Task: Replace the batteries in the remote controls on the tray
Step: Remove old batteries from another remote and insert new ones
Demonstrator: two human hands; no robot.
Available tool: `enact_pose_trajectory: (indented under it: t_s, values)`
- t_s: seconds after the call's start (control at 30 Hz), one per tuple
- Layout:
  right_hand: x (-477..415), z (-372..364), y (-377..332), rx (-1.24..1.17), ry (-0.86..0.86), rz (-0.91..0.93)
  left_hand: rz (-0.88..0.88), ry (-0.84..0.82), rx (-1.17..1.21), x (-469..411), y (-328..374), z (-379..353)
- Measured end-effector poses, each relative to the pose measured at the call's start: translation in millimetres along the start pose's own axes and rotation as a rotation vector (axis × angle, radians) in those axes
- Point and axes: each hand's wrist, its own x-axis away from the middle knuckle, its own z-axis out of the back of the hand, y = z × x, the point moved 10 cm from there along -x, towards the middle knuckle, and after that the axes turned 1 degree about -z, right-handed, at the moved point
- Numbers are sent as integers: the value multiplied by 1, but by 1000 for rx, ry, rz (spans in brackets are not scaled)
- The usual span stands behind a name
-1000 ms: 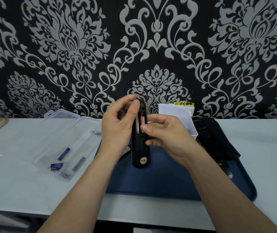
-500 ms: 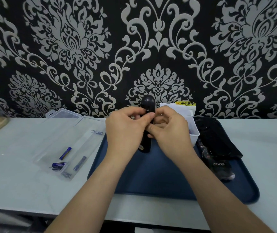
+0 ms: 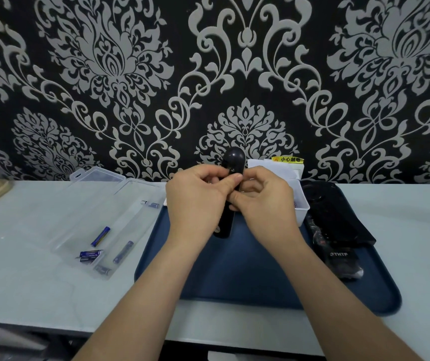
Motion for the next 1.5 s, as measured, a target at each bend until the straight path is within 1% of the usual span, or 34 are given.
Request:
enact_pose_trajectory:
  t_s: [0.07,0.1,0.13,0.17,0.2,0.3,0.33,0.43,0.53,0.63,0.7,0.77,0.83,0.87,0.9,1.03,1.23,1.3,1.5]
  values:
    - [-1,3,1,13,25,4,-177,-1,-279,5,21,-3]
    - [-2,4,0,29,37,9,-244,-6,-382,8,30,-6]
    - [-2,4,1,48,45,14,-264,-9,-429,10,33,-8]
    - [-2,3,1,62,46,14,-247,-17,-427,9,31,-9]
    - [-3,2,1,70,42,16,-187,-28,-360,6,24,-9]
    - [-3,0,-1,104,26,35,72,-43,38,-2,-4,-8]
    - [-3,-1,-2,123,19,41,120,-41,103,-3,-10,-8]
    - [-4,-1,0,141,15,34,180,-47,182,-3,-17,-12]
    - [-6,2,3,62,-11,16,203,-73,254,-2,-16,-14]
    - [-8,0,-1,-82,-136,-24,209,-139,288,-3,-11,-16]
    - [-6,-6,-6,-137,-260,-34,154,-185,195,-3,-3,-16]
    - [-5,-9,-6,-113,-340,-23,30,-217,-34,-3,8,-16]
    - [-6,-8,-10,-67,-352,19,-120,-195,-290,-1,22,-15]
    - [-6,-5,-11,-62,-343,37,-182,-178,-359,1,28,-15]
    - [-6,-3,-12,-69,-331,39,-218,-168,-377,2,31,-16]
    - [-4,1,-10,-106,-311,10,-228,-187,-319,0,28,-17]
    - [-6,5,-13,-155,-279,24,-228,-246,-229,-3,24,-17]
    - [-5,7,-14,-188,-272,17,-179,-262,-96,-6,21,-14]
    - [-6,9,-9,-274,-295,-42,78,-248,417,-14,6,-1]
